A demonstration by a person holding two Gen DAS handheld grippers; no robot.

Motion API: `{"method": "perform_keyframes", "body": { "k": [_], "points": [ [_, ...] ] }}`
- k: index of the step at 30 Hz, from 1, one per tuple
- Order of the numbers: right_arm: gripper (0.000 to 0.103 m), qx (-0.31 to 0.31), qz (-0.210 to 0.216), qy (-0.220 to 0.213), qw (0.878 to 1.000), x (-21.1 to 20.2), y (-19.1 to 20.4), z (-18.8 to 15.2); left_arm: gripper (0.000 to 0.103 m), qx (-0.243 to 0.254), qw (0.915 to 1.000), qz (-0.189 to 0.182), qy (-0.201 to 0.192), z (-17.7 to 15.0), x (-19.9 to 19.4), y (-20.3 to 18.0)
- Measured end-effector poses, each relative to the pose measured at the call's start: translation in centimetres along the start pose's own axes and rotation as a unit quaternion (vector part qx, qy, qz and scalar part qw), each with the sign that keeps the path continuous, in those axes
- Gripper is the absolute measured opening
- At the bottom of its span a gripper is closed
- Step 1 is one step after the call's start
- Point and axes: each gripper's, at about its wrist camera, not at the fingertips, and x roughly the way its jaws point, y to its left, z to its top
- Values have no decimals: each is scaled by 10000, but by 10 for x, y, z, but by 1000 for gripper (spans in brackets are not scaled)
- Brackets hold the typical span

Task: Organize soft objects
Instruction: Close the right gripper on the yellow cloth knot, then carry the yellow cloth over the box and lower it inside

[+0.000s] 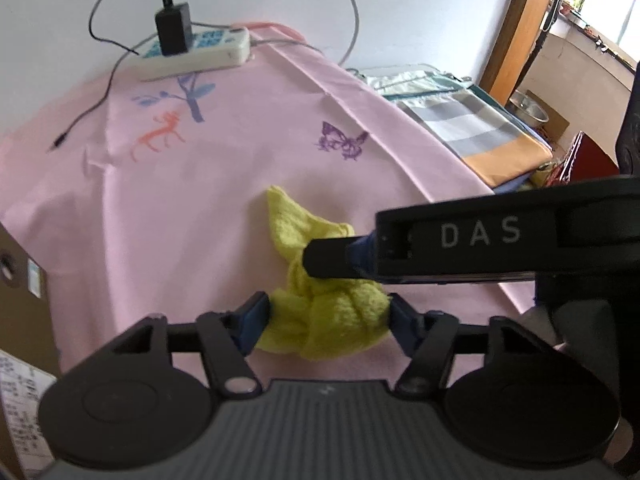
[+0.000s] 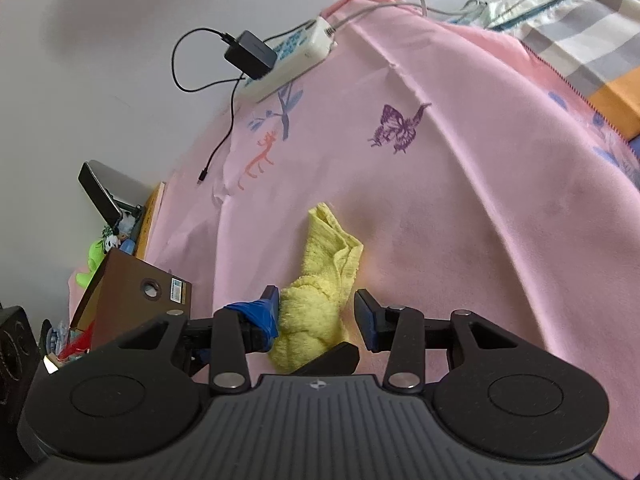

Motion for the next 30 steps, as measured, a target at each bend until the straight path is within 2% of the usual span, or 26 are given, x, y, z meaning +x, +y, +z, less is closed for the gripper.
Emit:
{"method": "perform_keyframes", "body": {
  "k": [3, 12, 22, 30],
  "points": [
    [28, 114, 152, 206, 9996, 6, -3, 0, 51, -70, 9999, -45, 82, 0, 5, 0],
    [24, -301, 185, 129, 9993, -7, 15, -8, 49, -175, 9996, -233, -23, -5, -15, 0],
    [24, -1008, 165, -297, 9943, -40, 62, -36, 45, -25, 9980, -300, -551, -24, -71, 0],
    [24, -1460, 497, -611, 9861, -53, 118, -56, 42, -151, 9935, -216, -1109, -39, -129, 30]
  ]
}}
